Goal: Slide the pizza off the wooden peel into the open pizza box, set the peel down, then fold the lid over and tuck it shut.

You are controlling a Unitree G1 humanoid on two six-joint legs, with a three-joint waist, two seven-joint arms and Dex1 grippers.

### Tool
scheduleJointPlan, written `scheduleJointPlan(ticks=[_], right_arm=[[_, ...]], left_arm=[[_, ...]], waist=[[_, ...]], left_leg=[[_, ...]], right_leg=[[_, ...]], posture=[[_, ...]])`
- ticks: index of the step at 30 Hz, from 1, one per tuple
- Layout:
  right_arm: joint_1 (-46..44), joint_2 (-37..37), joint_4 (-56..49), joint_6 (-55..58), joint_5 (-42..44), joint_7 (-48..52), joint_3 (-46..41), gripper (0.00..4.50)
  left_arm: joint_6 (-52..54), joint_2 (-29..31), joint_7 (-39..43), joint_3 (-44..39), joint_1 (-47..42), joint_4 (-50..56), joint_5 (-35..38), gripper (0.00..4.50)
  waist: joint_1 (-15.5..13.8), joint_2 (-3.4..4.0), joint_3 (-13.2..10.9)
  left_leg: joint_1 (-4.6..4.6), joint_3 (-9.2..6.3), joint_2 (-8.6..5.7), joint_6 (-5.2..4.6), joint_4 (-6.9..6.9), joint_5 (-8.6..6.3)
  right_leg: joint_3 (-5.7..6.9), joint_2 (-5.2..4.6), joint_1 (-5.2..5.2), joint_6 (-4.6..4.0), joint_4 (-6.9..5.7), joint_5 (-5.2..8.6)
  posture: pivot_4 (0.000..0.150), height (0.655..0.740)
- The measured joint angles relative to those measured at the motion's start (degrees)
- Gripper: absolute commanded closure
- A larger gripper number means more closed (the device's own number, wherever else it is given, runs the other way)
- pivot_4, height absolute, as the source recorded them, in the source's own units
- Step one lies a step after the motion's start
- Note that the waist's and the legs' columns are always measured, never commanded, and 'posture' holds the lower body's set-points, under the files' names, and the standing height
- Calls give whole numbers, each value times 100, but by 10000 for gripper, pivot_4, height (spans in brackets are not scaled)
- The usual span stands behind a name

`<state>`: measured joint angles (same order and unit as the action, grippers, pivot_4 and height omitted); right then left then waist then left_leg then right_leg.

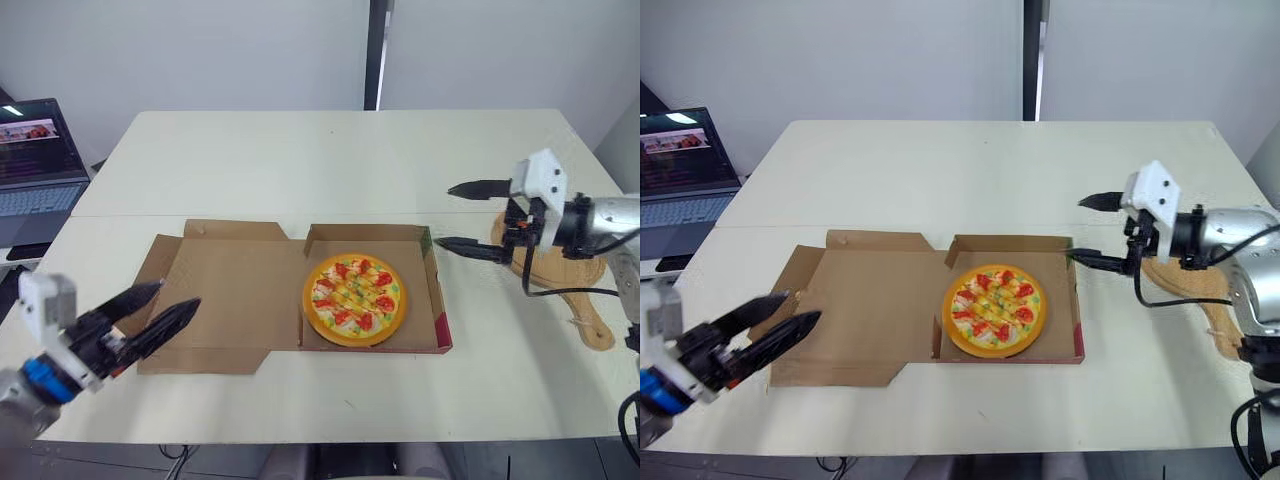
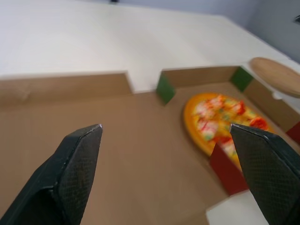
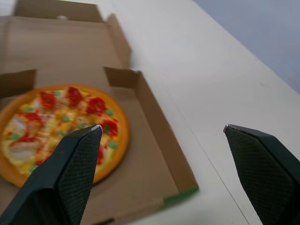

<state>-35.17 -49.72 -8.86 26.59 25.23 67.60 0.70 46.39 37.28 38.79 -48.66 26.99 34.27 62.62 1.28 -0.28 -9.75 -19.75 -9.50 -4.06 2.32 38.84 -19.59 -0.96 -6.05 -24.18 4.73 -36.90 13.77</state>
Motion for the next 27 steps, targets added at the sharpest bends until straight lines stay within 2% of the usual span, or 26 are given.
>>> scheduleJointPlan(ticks=[6, 9, 15, 17, 20, 23, 27], right_arm=[[-421, 287, -280, 533, 298, 400, 640, 281], [-528, 370, -378, 652, 329, 560, 806, 281], [-740, 531, -530, 775, 495, 755, 987, 281], [-779, 553, -568, 799, 506, 774, 1016, 281], [-844, 599, -713, 830, 513, 774, 1075, 281], [-873, 661, -818, 933, 511, 709, 1181, 281], [-1023, 830, -932, 1082, 497, 516, 1264, 281]], left_arm=[[445, -455, -243, -652, 1360, -279, 1641, 0], [582, -546, -472, -716, 1842, -535, 2052, 0], [842, -606, -914, -617, 2492, -762, 2416, 0], [948, -628, -1114, -428, 2604, -792, 2531, 0], [984, -754, -1601, -60, 2603, -990, 3070, 0], [857, -860, -2088, 165, 2376, -1199, 3671, 0], [769, -867, -2555, 459, 2236, -1229, 4084, 0]], waist=[[-26, 0, 0], [-33, -2, 1], [-27, -2, 1], [-28, -2, 0], [-27, -3, 1], [-33, -3, 1], [-27, -3, 1]], left_leg=[[1, 8, 45, -5, 0, -4], [2, 9, 56, -7, 0, -6], [3, 13, 57, -14, -1, -11], [3, 12, 58, -14, -1, -12], [4, 10, 62, -13, -2, -12], [3, 11, 64, -10, -2, -10], [3, 15, 60, -2, -2, -7]], right_leg=[[-1, 2, -2, -1, 1, 1], [0, 16, -1, -2, 2, 1], [-2, 24, -2, -4, 4, 2], [-1, 24, -3, -5, 4, 2], [0, 26, -5, -6, 2, 3], [-1, 25, -6, -6, 2, 3], [-4, 26, -9, -7, 2, 2]], posture=[[1500, 7400], [1500, 7400], [1500, 7400], [1500, 7400], [1500, 7400], [1500, 7400], [1500, 7400]])
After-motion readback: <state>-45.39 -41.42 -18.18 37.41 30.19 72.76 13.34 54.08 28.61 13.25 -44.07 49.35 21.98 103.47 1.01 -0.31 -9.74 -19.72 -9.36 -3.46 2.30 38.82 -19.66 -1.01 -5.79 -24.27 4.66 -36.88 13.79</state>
